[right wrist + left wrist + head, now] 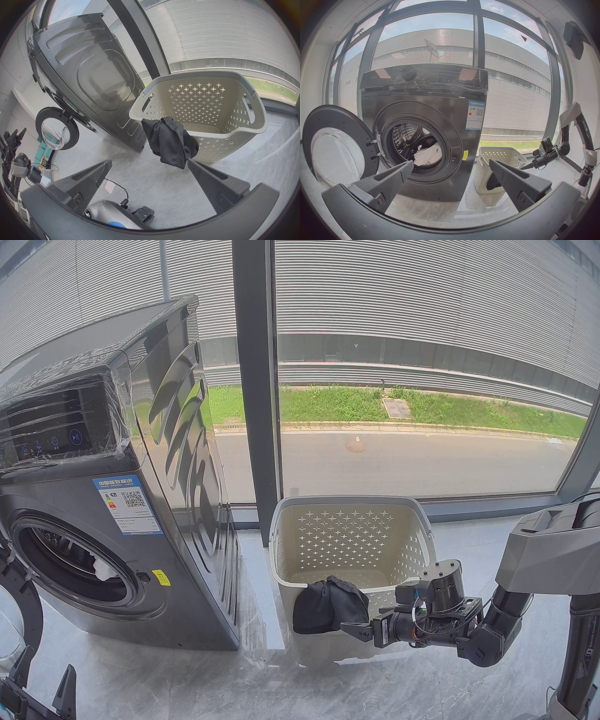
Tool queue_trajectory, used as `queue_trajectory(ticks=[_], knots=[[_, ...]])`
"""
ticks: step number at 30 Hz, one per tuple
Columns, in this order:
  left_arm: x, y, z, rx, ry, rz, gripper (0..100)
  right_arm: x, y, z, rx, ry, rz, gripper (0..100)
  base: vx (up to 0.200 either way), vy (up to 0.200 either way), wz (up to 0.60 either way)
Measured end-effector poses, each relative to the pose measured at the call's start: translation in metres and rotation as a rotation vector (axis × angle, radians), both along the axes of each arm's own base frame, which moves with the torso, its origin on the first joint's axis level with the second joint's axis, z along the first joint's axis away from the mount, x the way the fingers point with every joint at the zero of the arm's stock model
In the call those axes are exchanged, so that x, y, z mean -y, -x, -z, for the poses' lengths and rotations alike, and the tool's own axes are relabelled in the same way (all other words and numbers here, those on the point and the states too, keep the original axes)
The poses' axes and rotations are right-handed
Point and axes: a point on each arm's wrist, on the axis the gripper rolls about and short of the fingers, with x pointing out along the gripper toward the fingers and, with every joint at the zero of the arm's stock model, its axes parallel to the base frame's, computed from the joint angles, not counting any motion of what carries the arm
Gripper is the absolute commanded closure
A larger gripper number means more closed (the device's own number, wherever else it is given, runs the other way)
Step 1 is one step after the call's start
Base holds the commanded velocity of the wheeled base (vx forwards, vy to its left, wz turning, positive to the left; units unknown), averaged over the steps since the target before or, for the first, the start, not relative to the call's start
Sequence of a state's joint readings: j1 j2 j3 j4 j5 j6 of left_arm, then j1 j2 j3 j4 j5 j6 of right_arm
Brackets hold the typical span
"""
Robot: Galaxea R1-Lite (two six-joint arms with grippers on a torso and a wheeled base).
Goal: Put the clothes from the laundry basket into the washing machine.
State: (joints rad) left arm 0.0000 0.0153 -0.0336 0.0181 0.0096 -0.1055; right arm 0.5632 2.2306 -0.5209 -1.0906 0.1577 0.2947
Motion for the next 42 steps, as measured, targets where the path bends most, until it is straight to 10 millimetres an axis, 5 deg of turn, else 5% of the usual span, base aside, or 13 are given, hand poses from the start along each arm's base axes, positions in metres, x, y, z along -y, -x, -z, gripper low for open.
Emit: queue_trajectory(ticks=[23, 42], knots=[[0.000, 0.000, 0.000, -0.007, 0.005, 0.005, 0, 0.025, -0.017, 0.006, -0.014, 0.009, 0.111, 0, 0.000, 0.000, 0.00], [0.000, 0.000, 0.000, -0.003, 0.005, 0.003, 0, 0.000, -0.036, 0.036, -0.026, 0.006, 0.055, 0, 0.000, 0.000, 0.00]])
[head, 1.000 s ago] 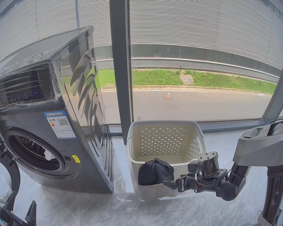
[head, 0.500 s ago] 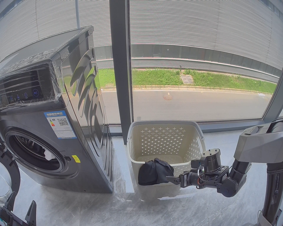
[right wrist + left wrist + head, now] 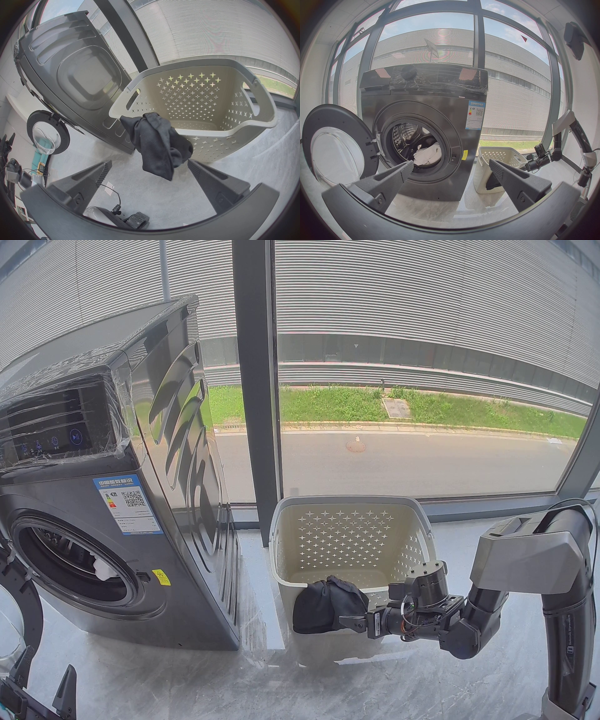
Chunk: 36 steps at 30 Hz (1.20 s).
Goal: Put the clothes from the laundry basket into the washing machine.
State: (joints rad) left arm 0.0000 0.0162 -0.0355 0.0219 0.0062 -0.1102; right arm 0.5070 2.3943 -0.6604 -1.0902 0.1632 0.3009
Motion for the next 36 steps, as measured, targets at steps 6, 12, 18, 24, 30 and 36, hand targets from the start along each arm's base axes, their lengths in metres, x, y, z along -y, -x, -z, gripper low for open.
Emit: queue_trajectory(ticks=[6, 12, 18, 24, 30, 36], knots=[[0.000, 0.000, 0.000, 0.000, 0.000, 0.000, 0, -0.011, -0.010, 0.009, 0.015, -0.007, -0.009, 0, 0.000, 0.000, 0.00], [0.000, 0.000, 0.000, 0.000, -0.002, 0.001, 0, -0.018, -0.021, 0.020, 0.026, -0.017, -0.010, 0, 0.000, 0.000, 0.00], [0.000, 0.000, 0.000, 0.000, -0.006, 0.000, 0, -0.019, -0.025, 0.026, 0.023, -0.018, -0.010, 100, 0.000, 0.000, 0.00], [0.000, 0.000, 0.000, 0.000, -0.009, 0.000, 0, -0.021, -0.029, 0.028, 0.033, -0.019, -0.005, 100, 0.000, 0.000, 0.00], [0.000, 0.000, 0.000, 0.000, -0.009, 0.000, 0, -0.021, -0.030, 0.030, 0.032, -0.019, -0.004, 100, 0.000, 0.000, 0.00], [0.000, 0.000, 0.000, 0.000, -0.008, 0.000, 0, -0.021, -0.029, 0.029, 0.038, -0.015, -0.003, 100, 0.000, 0.000, 0.00]])
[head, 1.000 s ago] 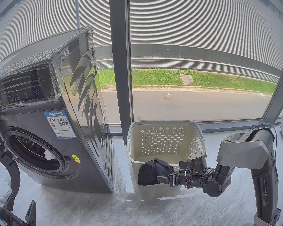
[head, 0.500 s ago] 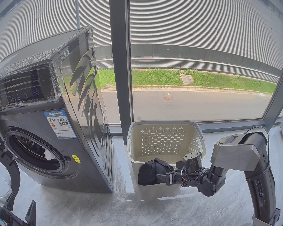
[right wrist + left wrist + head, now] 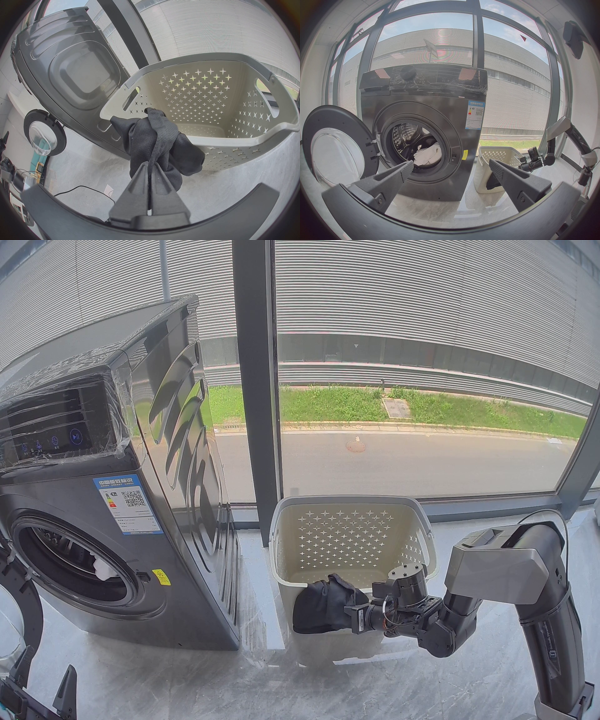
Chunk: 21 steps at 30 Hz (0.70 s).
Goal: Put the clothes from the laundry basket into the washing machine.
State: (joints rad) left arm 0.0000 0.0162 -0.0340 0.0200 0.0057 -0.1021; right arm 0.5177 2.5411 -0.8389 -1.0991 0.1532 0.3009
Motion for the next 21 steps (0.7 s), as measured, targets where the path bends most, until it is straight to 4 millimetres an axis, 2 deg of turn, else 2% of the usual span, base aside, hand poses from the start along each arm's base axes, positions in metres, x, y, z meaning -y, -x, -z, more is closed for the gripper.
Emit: queue_trajectory(ticks=[4, 7, 18, 21], knots=[[0.000, 0.000, 0.000, 0.000, 0.000, 0.000, 0, 0.003, 0.002, -0.013, 0.032, -0.016, 0.003, 100, 0.000, 0.000, 0.00], [0.000, 0.000, 0.000, 0.000, 0.001, 0.000, 0, 0.006, 0.007, -0.032, 0.067, -0.044, -0.002, 100, 0.000, 0.000, 0.00], [0.000, 0.000, 0.000, -0.002, 0.007, 0.001, 0, 0.024, 0.045, -0.155, 0.263, -0.267, -0.130, 100, 0.000, 0.000, 0.00], [0.000, 0.000, 0.000, -0.002, 0.007, 0.001, 0, 0.029, 0.056, -0.183, 0.325, -0.326, -0.163, 100, 0.000, 0.000, 0.00]])
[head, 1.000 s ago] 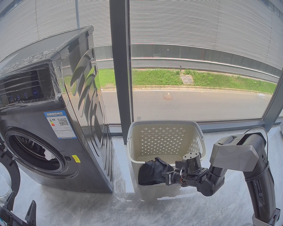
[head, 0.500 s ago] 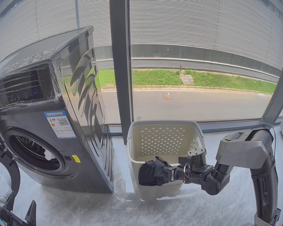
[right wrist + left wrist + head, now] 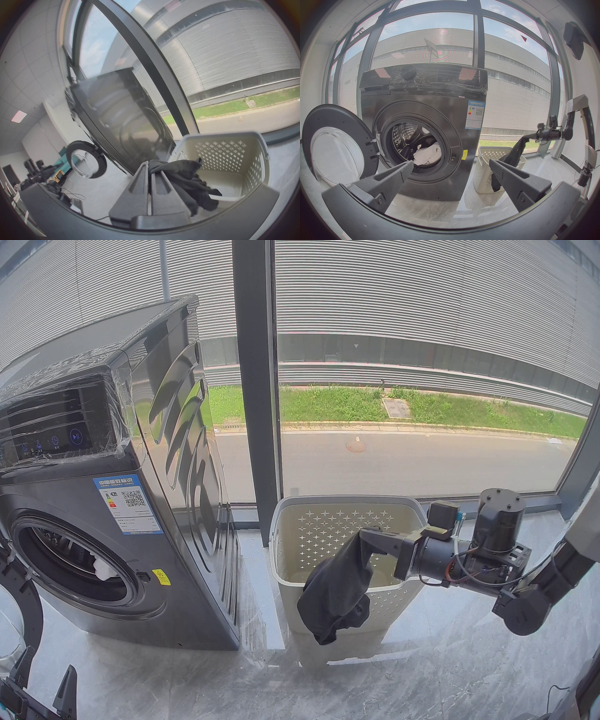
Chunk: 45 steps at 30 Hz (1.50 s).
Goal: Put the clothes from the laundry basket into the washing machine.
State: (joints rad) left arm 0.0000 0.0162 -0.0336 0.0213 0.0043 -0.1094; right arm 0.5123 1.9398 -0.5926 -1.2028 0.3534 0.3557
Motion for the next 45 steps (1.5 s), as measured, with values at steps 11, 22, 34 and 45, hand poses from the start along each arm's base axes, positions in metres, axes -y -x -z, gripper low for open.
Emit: queue_trajectory(ticks=[11, 22, 34, 45], knots=[[0.000, 0.000, 0.000, 0.000, 0.001, 0.000, 0, 0.012, 0.020, -0.045, 0.121, -0.076, -0.010, 100, 0.000, 0.000, 0.00], [0.000, 0.000, 0.000, 0.000, 0.002, 0.000, 0, 0.018, 0.028, -0.071, 0.222, -0.149, -0.007, 100, 0.000, 0.000, 0.00], [0.000, 0.000, 0.000, 0.000, 0.004, 0.001, 0, 0.023, 0.061, -0.108, 0.317, -0.241, -0.056, 100, 0.000, 0.000, 0.00], [0.000, 0.000, 0.000, -0.002, 0.004, 0.003, 0, 0.030, 0.099, -0.144, 0.427, -0.334, -0.122, 100, 0.000, 0.000, 0.00]])
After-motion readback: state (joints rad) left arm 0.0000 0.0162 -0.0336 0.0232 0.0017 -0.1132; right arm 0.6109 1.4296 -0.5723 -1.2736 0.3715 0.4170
